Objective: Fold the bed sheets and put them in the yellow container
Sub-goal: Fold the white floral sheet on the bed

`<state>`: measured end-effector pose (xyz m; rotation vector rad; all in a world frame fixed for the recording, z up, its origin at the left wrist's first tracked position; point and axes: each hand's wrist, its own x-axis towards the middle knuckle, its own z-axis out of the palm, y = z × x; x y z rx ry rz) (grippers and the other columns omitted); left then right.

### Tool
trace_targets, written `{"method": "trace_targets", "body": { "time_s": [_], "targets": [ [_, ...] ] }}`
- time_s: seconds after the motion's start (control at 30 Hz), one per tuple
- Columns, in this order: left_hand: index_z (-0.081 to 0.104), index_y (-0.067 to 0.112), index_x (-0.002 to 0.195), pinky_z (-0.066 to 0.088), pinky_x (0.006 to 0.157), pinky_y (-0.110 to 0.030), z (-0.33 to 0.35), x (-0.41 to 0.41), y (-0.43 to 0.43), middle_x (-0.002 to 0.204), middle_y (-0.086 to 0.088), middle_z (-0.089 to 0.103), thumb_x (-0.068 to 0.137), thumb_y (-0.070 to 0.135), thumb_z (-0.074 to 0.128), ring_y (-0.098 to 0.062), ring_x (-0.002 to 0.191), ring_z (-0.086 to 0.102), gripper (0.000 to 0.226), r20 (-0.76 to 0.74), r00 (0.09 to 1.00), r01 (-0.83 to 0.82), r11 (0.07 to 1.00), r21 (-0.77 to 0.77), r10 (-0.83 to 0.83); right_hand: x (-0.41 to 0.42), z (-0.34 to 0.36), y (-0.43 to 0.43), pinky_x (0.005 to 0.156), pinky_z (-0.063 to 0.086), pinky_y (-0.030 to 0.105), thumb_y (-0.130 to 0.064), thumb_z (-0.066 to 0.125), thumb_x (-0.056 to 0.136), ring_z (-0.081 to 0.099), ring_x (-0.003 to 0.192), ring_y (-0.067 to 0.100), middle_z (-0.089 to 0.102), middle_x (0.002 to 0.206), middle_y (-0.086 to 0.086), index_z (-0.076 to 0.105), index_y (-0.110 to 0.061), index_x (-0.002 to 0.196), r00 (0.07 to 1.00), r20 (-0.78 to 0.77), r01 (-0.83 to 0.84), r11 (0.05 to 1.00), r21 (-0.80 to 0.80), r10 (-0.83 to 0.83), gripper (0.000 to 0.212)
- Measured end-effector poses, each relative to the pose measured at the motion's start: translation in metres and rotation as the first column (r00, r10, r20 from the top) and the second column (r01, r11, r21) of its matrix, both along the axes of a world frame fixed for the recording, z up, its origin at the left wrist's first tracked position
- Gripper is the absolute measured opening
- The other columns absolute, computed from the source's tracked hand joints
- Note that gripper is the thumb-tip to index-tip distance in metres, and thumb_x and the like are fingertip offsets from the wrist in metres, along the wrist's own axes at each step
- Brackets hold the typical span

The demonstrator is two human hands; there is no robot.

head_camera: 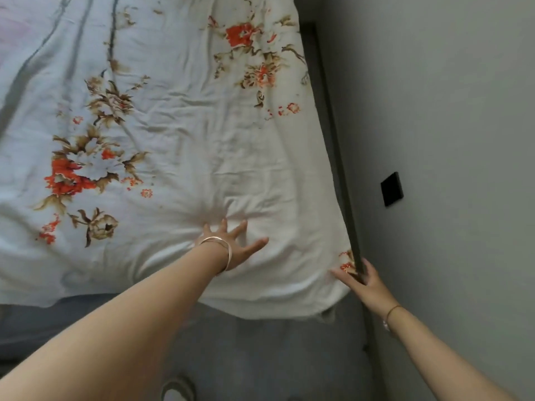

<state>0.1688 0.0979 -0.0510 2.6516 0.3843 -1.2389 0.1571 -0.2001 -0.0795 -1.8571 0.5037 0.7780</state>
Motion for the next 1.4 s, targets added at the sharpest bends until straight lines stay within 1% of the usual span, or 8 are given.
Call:
{"method": "trace_targets", "body": {
  "time_s": [0.13,0.3,0.43,0.57,0.83,1.0,1.23,1.4],
  "targets": [
    [-0.009,0.048,0.144,0.007,0.115,-0.051,0.006,-0.002,-0.009,0.157,0.002,-0.012,0.066,0.089,0.009,-0.041,0.142,-0.013,0.089,0.012,0.997,-0.080,0.997,-0.003,0.080,-0.014,-0.006,-0.012,0.078,0.045,0.020,-0.050,0.078,0.060,0.062,0.096,0.010,0.068,0.110,-0.001,0.062,-0.015,0.116,0.999,-0.040,-0.014,0.994,0.106,0.018,0.068],
    [-0.008,0.047,0.144,0.003,0.116,-0.051,0.006,-0.007,-0.013,0.157,-0.001,-0.013,0.064,0.088,0.006,-0.038,0.142,-0.014,0.091,0.043,0.994,-0.096,0.995,-0.016,0.097,-0.025,-0.003,-0.009,0.085,0.043,0.016,-0.024,0.073,0.079,0.058,0.101,0.001,0.062,0.111,-0.012,0.054,-0.028,0.118,0.986,0.152,0.039,0.978,0.205,-0.072,0.044],
    [-0.006,0.048,0.145,0.000,0.115,-0.052,0.006,-0.011,-0.016,0.158,0.000,-0.012,0.056,0.091,0.005,-0.037,0.142,-0.014,0.100,0.077,0.988,-0.127,0.991,-0.048,0.130,-0.026,-0.005,0.002,0.088,0.048,0.024,-0.026,0.077,0.075,0.061,0.095,0.014,0.064,0.103,0.003,0.069,-0.022,0.085,0.984,0.165,0.036,0.979,0.203,-0.070,0.013],
    [-0.003,0.047,0.146,-0.002,0.116,-0.051,0.001,-0.019,-0.011,0.158,-0.001,-0.010,0.047,0.100,0.003,-0.036,0.143,-0.013,0.112,0.114,0.987,-0.107,0.991,-0.084,0.117,-0.047,-0.004,0.012,0.063,0.047,0.009,-0.022,0.071,0.082,0.062,0.084,0.009,0.065,0.098,0.000,0.066,-0.016,0.092,0.971,0.185,0.109,0.969,0.223,-0.152,0.013],
    [0.030,0.024,0.146,0.015,0.116,-0.032,0.001,-0.081,-0.034,0.153,-0.002,0.027,0.085,0.070,0.035,-0.018,0.142,0.021,0.076,0.461,0.829,-0.083,0.885,-0.458,0.316,-0.105,0.001,0.027,0.071,0.050,0.010,-0.027,0.080,0.072,0.061,0.094,0.009,0.063,0.105,-0.006,0.057,-0.016,0.115,0.982,-0.032,-0.178,0.973,0.149,0.184,0.050],
    [0.031,0.035,0.143,0.012,0.118,-0.030,0.011,-0.129,-0.060,0.154,0.010,0.022,0.061,0.089,0.027,-0.008,0.143,0.016,0.099,0.375,0.861,-0.046,0.788,-0.614,0.343,-0.127,0.032,0.039,0.094,0.050,0.032,-0.050,0.077,0.069,0.059,0.108,0.013,0.063,0.116,-0.006,0.056,-0.023,0.121,0.904,-0.115,-0.397,0.909,0.126,0.411,0.063],
    [0.037,0.046,0.135,0.034,0.108,-0.027,0.112,-0.147,-0.054,0.134,0.025,0.044,0.047,0.095,0.044,0.001,0.124,0.041,0.100,0.357,0.873,0.047,0.671,-0.740,0.332,-0.119,0.146,0.058,0.088,0.055,0.040,-0.048,0.056,0.088,0.068,0.098,0.022,0.071,0.106,0.003,0.063,-0.019,0.115,0.999,0.035,-0.021,0.963,0.270,0.011,0.040],
    [0.055,0.043,0.100,0.041,0.073,-0.007,0.210,-0.140,-0.038,0.097,0.023,0.061,0.054,0.088,0.050,0.000,0.088,0.058,0.065,0.518,0.769,0.165,0.666,-0.727,0.375,-0.093,0.266,0.082,0.081,0.057,0.042,-0.045,0.055,0.090,0.068,0.094,0.027,0.072,0.103,0.009,0.061,-0.012,0.114,0.981,0.148,0.062,0.930,0.363,-0.123,0.042]
  ]
}}
